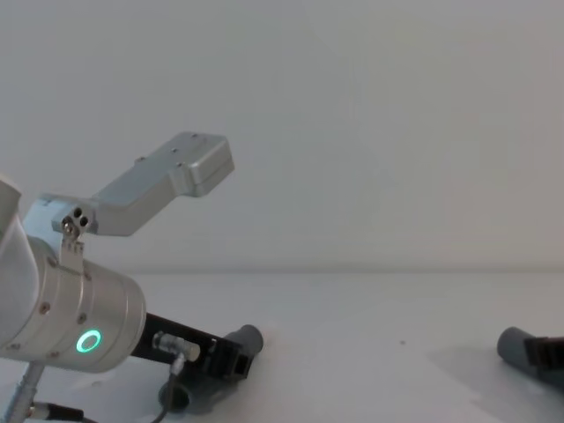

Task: Use both hands to pick up one end of the pipe from the table, align the ends, and insert them.

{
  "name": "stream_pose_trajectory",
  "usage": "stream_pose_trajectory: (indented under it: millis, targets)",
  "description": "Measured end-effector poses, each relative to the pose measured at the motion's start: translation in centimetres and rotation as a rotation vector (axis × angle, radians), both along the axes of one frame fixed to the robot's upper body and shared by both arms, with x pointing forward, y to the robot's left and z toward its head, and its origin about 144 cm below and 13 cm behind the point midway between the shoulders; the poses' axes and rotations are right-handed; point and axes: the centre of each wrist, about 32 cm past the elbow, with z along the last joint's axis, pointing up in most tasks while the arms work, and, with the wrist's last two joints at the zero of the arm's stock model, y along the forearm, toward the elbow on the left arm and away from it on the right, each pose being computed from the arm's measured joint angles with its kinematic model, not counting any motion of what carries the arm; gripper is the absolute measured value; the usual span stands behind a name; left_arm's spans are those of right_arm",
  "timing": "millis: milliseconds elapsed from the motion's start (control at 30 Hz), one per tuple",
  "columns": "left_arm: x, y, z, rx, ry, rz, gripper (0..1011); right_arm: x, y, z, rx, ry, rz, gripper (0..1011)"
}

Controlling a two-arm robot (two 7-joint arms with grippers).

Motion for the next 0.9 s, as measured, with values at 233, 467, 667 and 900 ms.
stream_pose_trajectory:
  millis: [233, 467, 667, 900]
  targets:
    - [0.0, 0.0, 0.0, 0.0, 0.0, 0.0, 348, 0.4, -0.3, -0.4, 0.006, 0.013, -0.001, 1001]
    - [0.0, 0.0, 0.0, 0.0, 0.0, 0.0, 351, 0.7, -0.5, -0.8, 0.011, 0.023, -0.001, 1001]
    - [0.0, 0.0, 0.0, 0.0, 0.0, 0.0, 348, 1.0, -0.6, -1.1, 0.015, 0.031, -0.002, 1001]
    - [0.0, 0.0, 0.0, 0.0, 0.0, 0.0, 348, 1.3, -0.7, -1.4, 0.014, 0.039, 0.001, 1001]
